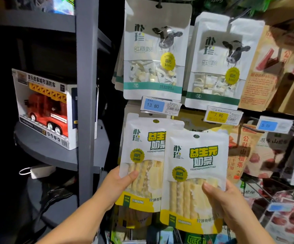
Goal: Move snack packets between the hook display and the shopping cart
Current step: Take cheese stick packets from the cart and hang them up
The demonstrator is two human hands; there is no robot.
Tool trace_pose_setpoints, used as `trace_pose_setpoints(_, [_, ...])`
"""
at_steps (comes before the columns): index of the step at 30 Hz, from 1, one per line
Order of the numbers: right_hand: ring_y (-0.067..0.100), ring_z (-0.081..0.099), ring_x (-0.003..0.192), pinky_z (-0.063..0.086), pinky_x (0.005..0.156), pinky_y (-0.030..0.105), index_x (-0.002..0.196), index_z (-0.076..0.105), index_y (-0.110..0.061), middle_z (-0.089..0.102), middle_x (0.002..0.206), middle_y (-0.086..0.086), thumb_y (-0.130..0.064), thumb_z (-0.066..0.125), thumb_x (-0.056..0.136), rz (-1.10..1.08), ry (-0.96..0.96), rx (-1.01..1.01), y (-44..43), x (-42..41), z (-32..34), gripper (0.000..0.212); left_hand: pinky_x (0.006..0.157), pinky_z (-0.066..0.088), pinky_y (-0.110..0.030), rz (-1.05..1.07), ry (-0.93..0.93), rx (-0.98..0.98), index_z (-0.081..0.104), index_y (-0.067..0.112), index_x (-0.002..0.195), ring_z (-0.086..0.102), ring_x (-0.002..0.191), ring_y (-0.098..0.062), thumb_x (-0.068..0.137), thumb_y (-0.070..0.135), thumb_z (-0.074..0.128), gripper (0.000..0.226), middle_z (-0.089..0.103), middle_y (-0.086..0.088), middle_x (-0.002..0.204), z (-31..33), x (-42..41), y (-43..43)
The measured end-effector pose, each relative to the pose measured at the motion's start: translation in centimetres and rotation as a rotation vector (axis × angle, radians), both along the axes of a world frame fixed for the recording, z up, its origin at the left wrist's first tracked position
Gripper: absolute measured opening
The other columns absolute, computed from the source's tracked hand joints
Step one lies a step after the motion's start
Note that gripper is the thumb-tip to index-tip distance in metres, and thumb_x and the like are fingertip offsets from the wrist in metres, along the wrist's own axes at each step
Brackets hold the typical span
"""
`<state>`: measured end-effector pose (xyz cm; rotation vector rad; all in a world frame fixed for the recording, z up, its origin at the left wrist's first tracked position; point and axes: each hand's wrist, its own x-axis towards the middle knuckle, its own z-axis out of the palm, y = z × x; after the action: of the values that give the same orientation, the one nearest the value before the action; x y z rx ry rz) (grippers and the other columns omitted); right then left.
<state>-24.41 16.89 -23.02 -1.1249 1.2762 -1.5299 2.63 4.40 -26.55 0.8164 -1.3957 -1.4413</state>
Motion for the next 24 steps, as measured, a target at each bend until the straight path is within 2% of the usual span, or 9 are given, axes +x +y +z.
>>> trace_pose_setpoints(3, [0.017,0.072,0.067,0.054,0.054,0.02,0.112,0.062,0.004,0.075,0.082,0.012,-0.016,0.087,0.052,0.016,-0.045,-0.011,0.0,0.0,-0.3,0.068,0.085,0.054,-0.037,-0.005,0.037,-0.011,0.066,0.015,0.11,0.07,0.097,-0.022,0.077,0.044,0.073,0.044,0.074,-0.004,0.104,0.1,0.0,-0.3])
trace_pose_setpoints(4, [0.02,0.073,0.073,0.055,0.057,0.022,0.112,0.062,0.003,0.075,0.088,0.015,-0.021,0.091,0.05,0.015,-0.05,-0.013,-0.2,-0.3,-0.5,0.072,0.086,0.054,-0.039,0.001,0.05,-0.002,0.065,0.014,0.112,0.069,0.098,-0.023,0.079,0.043,0.073,0.045,0.073,-0.005,0.105,0.1,0.0,-0.5])
trace_pose_setpoints(6, [0.026,0.073,0.082,0.057,0.062,0.025,0.109,0.065,-0.001,0.074,0.098,0.019,-0.037,0.1,0.029,0.0,-0.04,-0.006,-0.4,-0.7,-1.0,0.094,0.084,0.055,-0.039,0.018,0.076,0.021,0.064,0.012,0.113,0.07,0.097,-0.025,0.086,0.028,0.066,0.031,0.073,-0.007,0.104,0.2,-0.1,-0.9])
trace_pose_setpoints(8, [0.028,0.072,0.086,0.058,0.065,0.027,0.106,0.067,-0.003,0.073,0.102,0.02,-0.043,0.1,0.02,-0.02,-0.046,0.0,-0.7,-0.9,-1.2,0.101,0.081,0.056,-0.038,0.03,0.095,0.04,0.064,0.011,0.111,0.07,0.095,-0.026,0.088,0.019,0.061,0.025,0.074,-0.009,0.102,0.4,-0.2,-1.2])
trace_pose_setpoints(12, [0.027,0.073,0.083,0.058,0.063,0.029,0.104,0.067,-0.004,0.074,0.099,0.02,-0.041,0.1,0.015,0.001,-0.074,-0.008,-1.0,-0.7,-1.1,0.101,0.088,0.053,-0.046,0.034,0.122,0.059,0.066,0.011,0.11,0.069,0.097,-0.029,0.082,0.026,0.072,0.032,0.073,-0.011,0.103,0.3,-0.4,-1.8])
trace_pose_setpoints(14, [0.028,0.073,0.081,0.058,0.061,0.029,0.104,0.067,-0.003,0.074,0.098,0.02,-0.039,0.1,0.014,0.018,-0.08,-0.008,-1.1,-0.5,-0.9,0.102,0.09,0.052,-0.048,0.063,0.111,0.063,0.066,0.012,0.11,0.069,0.098,-0.029,0.086,0.024,0.069,0.026,0.073,-0.01,0.103,0.1,-0.4,-2.3])
trace_pose_setpoints(17, [0.025,0.073,0.078,0.057,0.059,0.026,0.105,0.066,-0.003,0.074,0.096,0.019,-0.041,0.1,0.014,0.014,-0.06,0.003,-1.3,-0.5,-0.9,0.104,0.09,0.053,-0.045,0.103,0.082,0.056,0.067,0.015,0.109,0.069,0.098,-0.027,0.09,0.021,0.062,0.021,0.074,-0.007,0.102,0.2,-0.8,-3.1])
trace_pose_setpoints(21, [0.025,0.073,0.08,0.058,0.062,0.027,0.108,0.065,-0.003,0.074,0.099,0.019,-0.043,0.099,0.017,-0.003,-0.036,0.008,-1.6,-0.5,-1.0,0.106,0.09,0.053,-0.04,0.13,0.05,0.028,0.067,0.018,0.111,0.069,0.099,-0.021,0.089,0.026,0.064,0.024,0.074,-0.001,0.103,0.5,-1.2,-3.5])
trace_pose_setpoints(24, [0.021,0.073,0.074,0.056,0.058,0.024,0.106,0.065,-0.003,0.075,0.091,0.016,-0.043,0.099,0.014,-0.012,-0.051,0.001,-2.0,-0.2,-1.0,0.105,0.085,0.055,-0.037,0.177,0.034,0.033,0.066,0.019,0.111,0.07,0.094,-0.019,0.088,0.029,0.065,0.025,0.074,-0.001,0.1,0.2,-1.3,-3.8])
